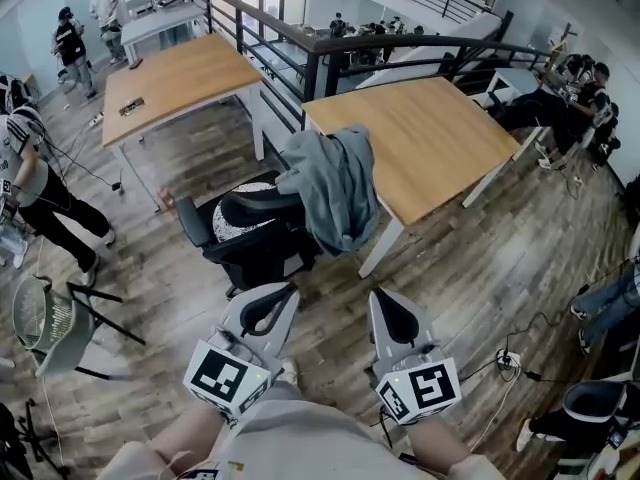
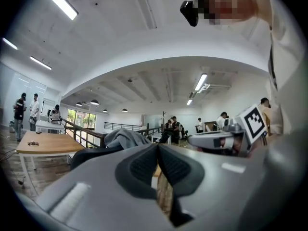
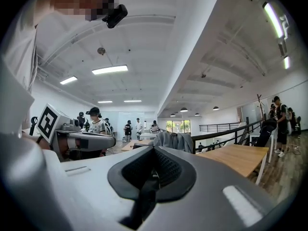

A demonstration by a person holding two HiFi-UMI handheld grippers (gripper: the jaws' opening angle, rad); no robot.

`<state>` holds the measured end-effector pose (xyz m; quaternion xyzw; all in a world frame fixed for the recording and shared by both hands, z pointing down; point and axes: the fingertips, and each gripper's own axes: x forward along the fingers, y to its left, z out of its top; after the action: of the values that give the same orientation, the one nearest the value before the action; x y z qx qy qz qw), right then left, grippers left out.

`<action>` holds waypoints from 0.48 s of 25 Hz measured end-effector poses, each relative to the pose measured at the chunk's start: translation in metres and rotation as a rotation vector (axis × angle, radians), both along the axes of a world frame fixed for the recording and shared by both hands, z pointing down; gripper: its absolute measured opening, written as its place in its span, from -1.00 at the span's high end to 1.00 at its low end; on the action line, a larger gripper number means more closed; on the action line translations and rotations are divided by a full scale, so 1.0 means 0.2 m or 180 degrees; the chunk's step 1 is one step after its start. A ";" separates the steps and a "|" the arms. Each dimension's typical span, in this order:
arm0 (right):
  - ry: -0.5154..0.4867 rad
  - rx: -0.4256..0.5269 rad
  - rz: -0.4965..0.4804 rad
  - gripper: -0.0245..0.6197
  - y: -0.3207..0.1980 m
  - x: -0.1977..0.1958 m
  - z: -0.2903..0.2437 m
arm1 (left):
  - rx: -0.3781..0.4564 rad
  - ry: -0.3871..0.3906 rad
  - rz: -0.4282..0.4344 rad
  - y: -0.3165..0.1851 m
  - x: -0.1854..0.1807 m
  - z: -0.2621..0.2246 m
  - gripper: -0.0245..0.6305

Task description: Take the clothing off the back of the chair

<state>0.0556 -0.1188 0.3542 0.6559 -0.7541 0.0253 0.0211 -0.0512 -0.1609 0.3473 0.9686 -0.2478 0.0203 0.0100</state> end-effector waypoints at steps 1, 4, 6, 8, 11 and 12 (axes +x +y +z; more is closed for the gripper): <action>0.0006 0.0011 0.0021 0.93 -0.03 0.00 -0.01 | 0.0003 0.0007 0.0027 -0.03 0.00 0.00 0.92; 0.0039 0.0034 0.0111 0.93 -0.13 0.01 -0.02 | 0.0029 0.0077 0.0148 -0.12 0.00 -0.02 0.92; 0.0033 0.0041 0.0189 0.93 -0.19 0.02 -0.02 | 0.0053 0.0109 0.0216 -0.18 -0.01 -0.03 0.92; 0.0033 0.0056 0.0253 0.93 -0.24 0.02 -0.03 | 0.0084 0.0105 0.0264 -0.24 -0.02 -0.03 0.92; 0.0062 0.0083 0.0294 0.93 -0.31 0.00 -0.04 | 0.0115 0.0100 0.0301 -0.31 -0.04 -0.03 0.92; 0.0072 0.0088 0.0296 0.93 -0.33 0.00 -0.04 | 0.0115 0.0107 0.0303 -0.34 -0.05 -0.03 0.92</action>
<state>0.0546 -0.1853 0.3454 0.6907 -0.7228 0.0084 0.0193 -0.0605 -0.2283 0.3420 0.9795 -0.2015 0.0001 -0.0043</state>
